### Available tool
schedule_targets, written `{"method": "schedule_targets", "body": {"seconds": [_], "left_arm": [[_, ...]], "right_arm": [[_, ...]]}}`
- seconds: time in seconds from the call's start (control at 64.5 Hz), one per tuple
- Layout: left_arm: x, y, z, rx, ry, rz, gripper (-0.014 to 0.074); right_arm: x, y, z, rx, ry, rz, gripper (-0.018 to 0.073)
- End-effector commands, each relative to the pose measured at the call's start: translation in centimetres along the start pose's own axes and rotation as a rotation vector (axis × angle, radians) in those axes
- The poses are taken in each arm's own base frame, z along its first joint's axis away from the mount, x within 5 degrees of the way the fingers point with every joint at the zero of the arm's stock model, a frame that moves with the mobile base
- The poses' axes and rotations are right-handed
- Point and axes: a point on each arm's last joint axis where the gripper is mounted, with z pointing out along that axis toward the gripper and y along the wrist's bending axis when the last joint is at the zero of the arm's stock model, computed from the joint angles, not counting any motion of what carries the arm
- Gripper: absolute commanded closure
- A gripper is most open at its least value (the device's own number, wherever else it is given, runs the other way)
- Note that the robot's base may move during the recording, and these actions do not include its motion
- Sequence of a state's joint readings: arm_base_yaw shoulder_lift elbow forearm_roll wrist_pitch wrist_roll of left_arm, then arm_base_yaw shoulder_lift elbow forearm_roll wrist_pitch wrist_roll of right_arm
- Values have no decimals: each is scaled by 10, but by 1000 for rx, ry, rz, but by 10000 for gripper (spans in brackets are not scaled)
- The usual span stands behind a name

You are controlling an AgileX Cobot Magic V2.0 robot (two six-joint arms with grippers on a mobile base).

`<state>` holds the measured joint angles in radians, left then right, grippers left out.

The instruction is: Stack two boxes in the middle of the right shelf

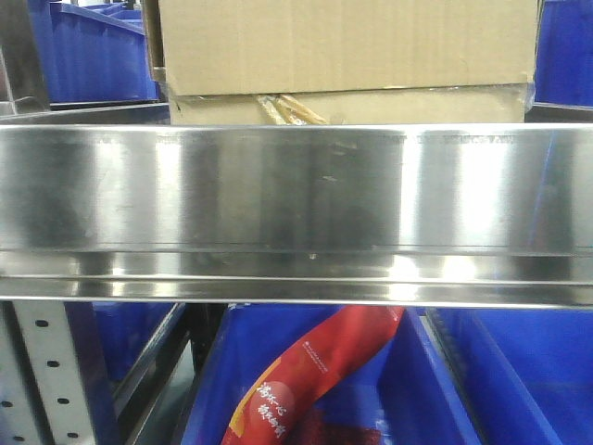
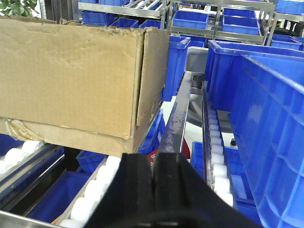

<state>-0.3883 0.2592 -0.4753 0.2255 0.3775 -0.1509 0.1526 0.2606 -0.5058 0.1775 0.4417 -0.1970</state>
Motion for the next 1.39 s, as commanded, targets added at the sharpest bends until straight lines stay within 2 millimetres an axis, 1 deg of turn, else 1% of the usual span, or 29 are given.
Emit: {"method": "schedule_targets", "body": {"seconds": [0.0, 0.046, 0.186, 0.325, 0.403, 0.527, 0.573, 0.62, 1.379], "left_arm": [[3, 2, -4, -36, -35, 24, 707], [8, 2, -6, -56, -44, 17, 707], [32, 3, -9, -160, -115, -23, 707], [65, 5, -11, -265, -160, -32, 707], [88, 6, -6, -283, -119, -37, 707], [112, 6, 1, -283, -105, -34, 707], [109, 6, 0, -285, -148, -28, 707], [114, 6, 1, -283, -98, -35, 707], [113, 6, 1, -283, -110, -33, 707]], "right_arm": [[-2, -1, -1, 12, -28, -14, 712], [-2, -1, -1, 12, -28, -14, 712], [-2, -1, -1, 12, -28, -14, 712], [-2, -1, -1, 12, -28, -14, 712], [-2, -1, -1, 12, -28, -14, 712], [-3, -1, -1, 13, -33, -14, 712], [-3, -1, -1, 13, -33, -14, 712], [-3, -1, -1, 13, -33, -14, 712], [-3, -1, -1, 13, -35, -14, 712]]}}
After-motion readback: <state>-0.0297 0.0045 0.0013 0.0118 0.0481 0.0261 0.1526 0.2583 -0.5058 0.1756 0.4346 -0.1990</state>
